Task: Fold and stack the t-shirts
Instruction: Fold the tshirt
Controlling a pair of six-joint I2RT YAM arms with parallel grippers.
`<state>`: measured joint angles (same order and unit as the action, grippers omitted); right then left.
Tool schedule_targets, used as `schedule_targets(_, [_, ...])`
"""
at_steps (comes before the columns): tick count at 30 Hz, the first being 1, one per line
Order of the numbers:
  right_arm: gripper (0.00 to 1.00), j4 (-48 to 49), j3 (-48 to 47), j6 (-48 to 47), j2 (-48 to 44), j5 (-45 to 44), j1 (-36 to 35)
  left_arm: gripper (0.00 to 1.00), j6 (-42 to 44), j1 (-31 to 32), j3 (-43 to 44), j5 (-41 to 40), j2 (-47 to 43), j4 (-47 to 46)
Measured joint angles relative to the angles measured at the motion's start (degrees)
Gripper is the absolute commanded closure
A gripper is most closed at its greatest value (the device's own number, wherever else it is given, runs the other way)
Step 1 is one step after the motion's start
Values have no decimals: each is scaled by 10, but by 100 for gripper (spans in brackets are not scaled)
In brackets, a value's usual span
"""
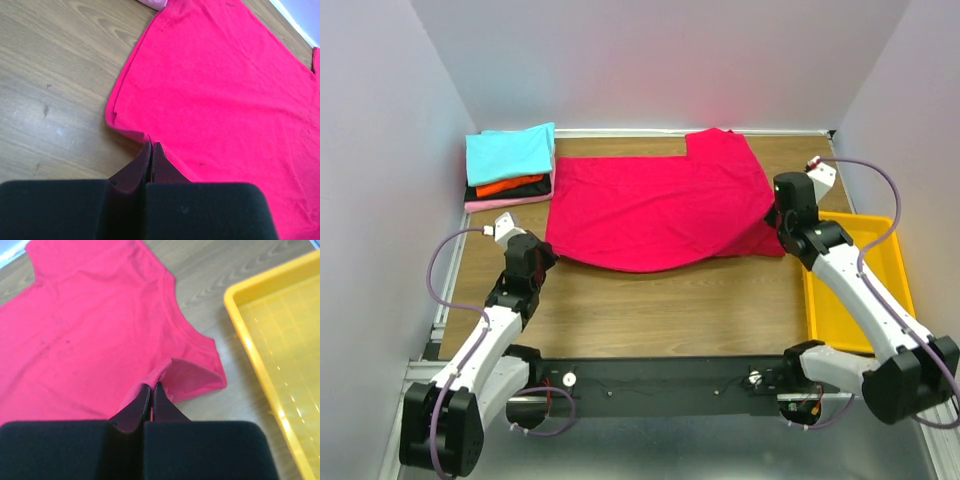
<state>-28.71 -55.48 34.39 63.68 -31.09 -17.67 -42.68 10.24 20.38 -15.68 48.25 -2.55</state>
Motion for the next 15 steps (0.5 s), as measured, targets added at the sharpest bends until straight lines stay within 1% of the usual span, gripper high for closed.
schedule_targets(8, [100,35,-81,-18,144,-25,0,100,14,-16,33,-3,91,-47])
schedule_targets(12, [99,42,-129,-30,224,-30,3,100,25,-34,55,-2,151,-74])
schedule_targets(15, [99,44,-157,-37,268,-33,9,100,32,-44,68,5,189,-92])
